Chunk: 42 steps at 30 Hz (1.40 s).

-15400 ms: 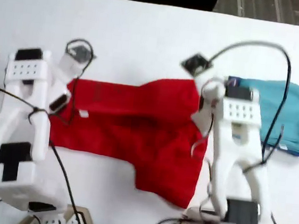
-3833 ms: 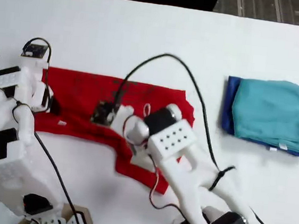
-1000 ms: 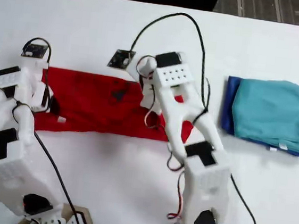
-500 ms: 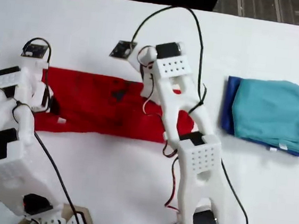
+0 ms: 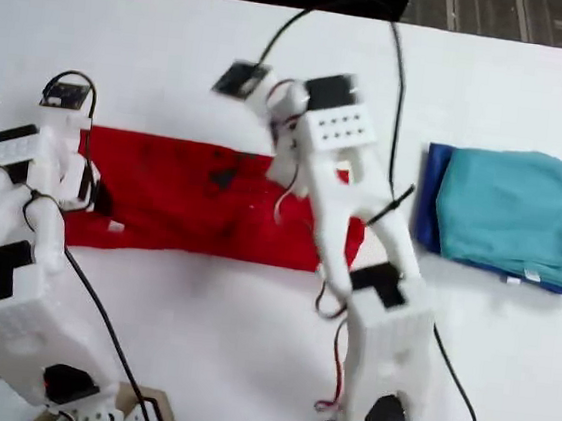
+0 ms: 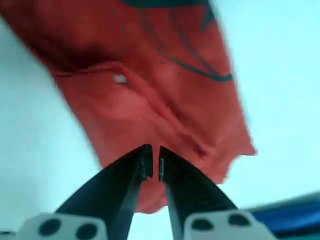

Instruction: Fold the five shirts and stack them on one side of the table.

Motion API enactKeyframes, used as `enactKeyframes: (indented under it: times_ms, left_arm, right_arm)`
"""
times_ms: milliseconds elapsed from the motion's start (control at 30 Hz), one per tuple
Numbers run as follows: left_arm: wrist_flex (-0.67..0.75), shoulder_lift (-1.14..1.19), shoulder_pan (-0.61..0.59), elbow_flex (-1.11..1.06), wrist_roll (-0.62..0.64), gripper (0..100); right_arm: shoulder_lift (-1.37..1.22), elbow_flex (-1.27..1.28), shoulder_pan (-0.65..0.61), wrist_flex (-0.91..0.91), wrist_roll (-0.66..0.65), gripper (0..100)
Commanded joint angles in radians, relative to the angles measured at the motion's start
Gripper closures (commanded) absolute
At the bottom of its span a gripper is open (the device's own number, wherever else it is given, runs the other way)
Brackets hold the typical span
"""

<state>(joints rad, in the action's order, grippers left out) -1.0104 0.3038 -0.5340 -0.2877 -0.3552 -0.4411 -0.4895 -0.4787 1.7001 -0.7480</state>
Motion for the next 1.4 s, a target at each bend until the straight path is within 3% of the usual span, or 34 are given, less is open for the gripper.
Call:
enactKeyframes:
  times_ms: [0,200,667,900,1133,1233,1367]
  left_arm:
    - [0.009,0.006,0.002,0.012,0.006,76]
    - [0.009,0.006,0.002,0.012,0.006,76]
    - [0.009,0.006,0.002,0.012,0.006,76]
    - [0.009,0.006,0.002,0.012,0.006,76]
    - [0.006,0.006,0.005,0.018,0.006,76]
    - [-0.011,-0.011,0.008,0.041,0.008,76]
    - [-0.16,-0.06,0.008,0.156,0.012,76]
  right_arm:
    - [0.162,0.203,-0.09,-0.105,0.06,96.9]
    - [0.14,0.364,-0.107,-0.384,0.199,97.4]
    - [-0.004,0.37,-0.137,-0.475,0.212,97.4]
    - [0.171,0.29,-0.108,-0.354,0.212,97.4]
    - [0.453,0.29,0.036,-0.213,0.212,97.3]
    - [0.506,0.39,0.097,-0.182,0.212,97.1]
    - [0.552,0.647,0.159,-0.285,0.212,97.1]
